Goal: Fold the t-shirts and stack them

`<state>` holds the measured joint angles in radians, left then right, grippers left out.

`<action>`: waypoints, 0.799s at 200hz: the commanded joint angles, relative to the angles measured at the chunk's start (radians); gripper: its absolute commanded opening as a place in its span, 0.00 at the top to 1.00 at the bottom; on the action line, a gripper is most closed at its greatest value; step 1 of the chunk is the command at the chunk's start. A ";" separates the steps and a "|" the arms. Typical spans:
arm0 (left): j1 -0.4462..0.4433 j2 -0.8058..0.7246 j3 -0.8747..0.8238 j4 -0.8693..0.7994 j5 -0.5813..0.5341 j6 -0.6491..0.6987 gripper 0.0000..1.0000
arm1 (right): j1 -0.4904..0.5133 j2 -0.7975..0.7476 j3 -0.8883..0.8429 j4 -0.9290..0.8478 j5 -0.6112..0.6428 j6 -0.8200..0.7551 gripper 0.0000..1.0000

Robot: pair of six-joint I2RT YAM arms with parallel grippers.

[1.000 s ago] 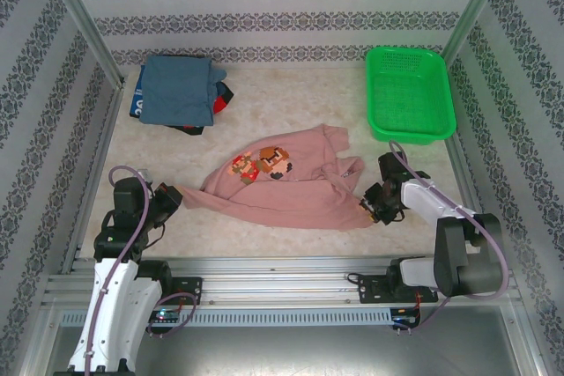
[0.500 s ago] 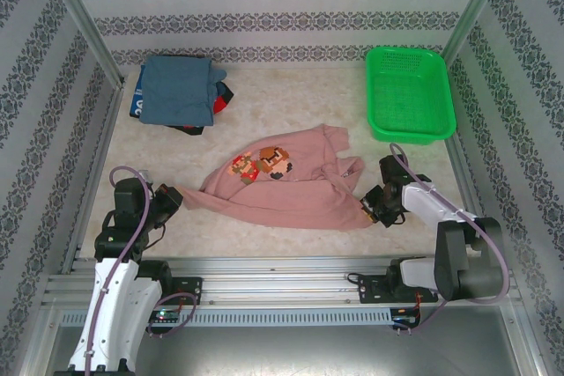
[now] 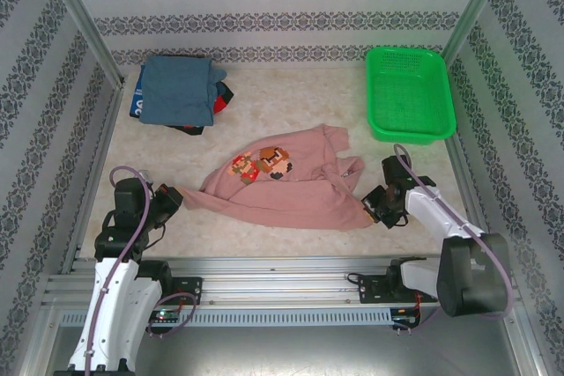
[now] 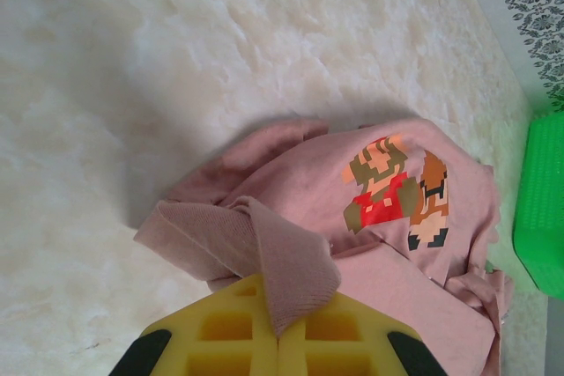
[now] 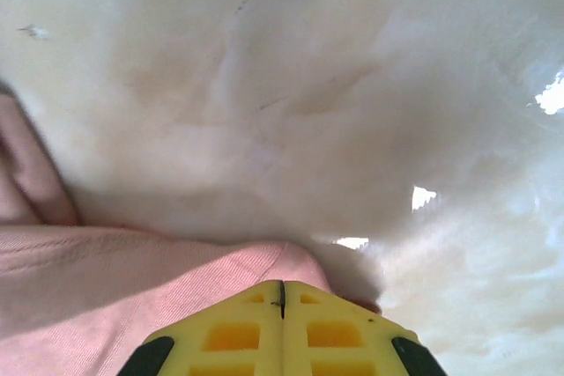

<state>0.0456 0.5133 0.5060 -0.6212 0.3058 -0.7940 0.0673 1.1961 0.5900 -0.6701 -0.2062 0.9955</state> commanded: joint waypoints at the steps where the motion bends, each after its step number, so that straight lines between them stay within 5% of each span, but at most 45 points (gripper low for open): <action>1: -0.010 0.001 0.004 -0.010 -0.013 0.010 1.00 | -0.009 -0.045 0.033 -0.076 0.014 -0.003 1.00; 34: -0.010 0.001 -0.006 0.000 -0.007 0.005 1.00 | -0.008 -0.042 0.016 -0.066 -0.002 -0.001 1.00; 46: -0.010 0.001 -0.006 0.000 -0.005 0.006 1.00 | -0.005 -0.024 0.017 -0.071 -0.007 -0.009 0.73; 58: -0.010 0.001 -0.006 0.001 -0.007 0.006 1.00 | -0.003 -0.006 0.016 -0.073 -0.002 -0.016 0.64; 160: -0.010 -0.012 -0.005 -0.013 -0.006 0.010 1.00 | 0.009 0.083 0.011 -0.004 0.022 -0.014 0.70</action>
<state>0.0456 0.5129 0.5060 -0.6212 0.3061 -0.7940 0.0681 1.2633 0.6029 -0.6819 -0.2089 0.9886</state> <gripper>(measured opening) 0.052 0.297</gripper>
